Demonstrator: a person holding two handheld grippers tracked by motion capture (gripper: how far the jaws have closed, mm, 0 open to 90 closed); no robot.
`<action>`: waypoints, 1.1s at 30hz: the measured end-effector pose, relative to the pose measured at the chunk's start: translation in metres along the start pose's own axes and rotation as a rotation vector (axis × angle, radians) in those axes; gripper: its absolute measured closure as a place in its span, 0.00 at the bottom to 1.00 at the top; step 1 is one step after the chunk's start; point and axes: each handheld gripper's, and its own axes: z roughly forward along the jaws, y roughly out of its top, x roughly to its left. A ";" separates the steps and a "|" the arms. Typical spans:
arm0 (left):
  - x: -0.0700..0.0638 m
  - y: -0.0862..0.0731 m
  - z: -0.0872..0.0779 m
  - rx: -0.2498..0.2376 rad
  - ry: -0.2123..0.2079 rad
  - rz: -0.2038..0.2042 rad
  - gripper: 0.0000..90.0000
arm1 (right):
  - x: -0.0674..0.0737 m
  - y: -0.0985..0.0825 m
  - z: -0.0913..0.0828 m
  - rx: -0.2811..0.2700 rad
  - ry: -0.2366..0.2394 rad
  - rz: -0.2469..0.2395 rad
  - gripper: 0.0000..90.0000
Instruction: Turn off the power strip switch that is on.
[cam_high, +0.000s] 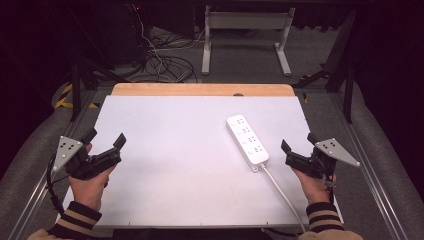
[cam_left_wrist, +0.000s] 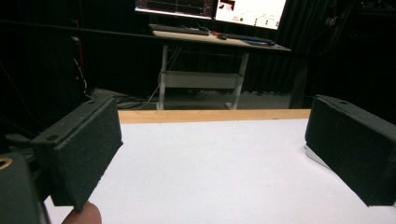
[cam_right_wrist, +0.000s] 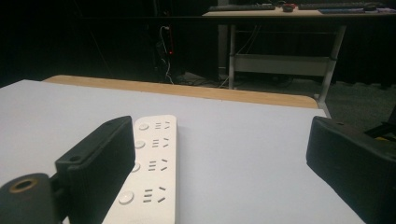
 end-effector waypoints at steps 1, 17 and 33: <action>0.000 0.000 0.000 0.001 0.000 0.000 0.05 | 0.000 0.000 0.000 0.000 0.000 0.000 0.09; -0.002 0.000 0.004 0.003 -0.010 0.003 0.05 | -0.003 -0.001 -0.005 -0.004 -0.010 0.005 0.10; -0.003 0.000 0.004 0.006 -0.013 0.004 0.05 | 0.003 0.002 -0.008 -0.004 0.043 -0.014 0.86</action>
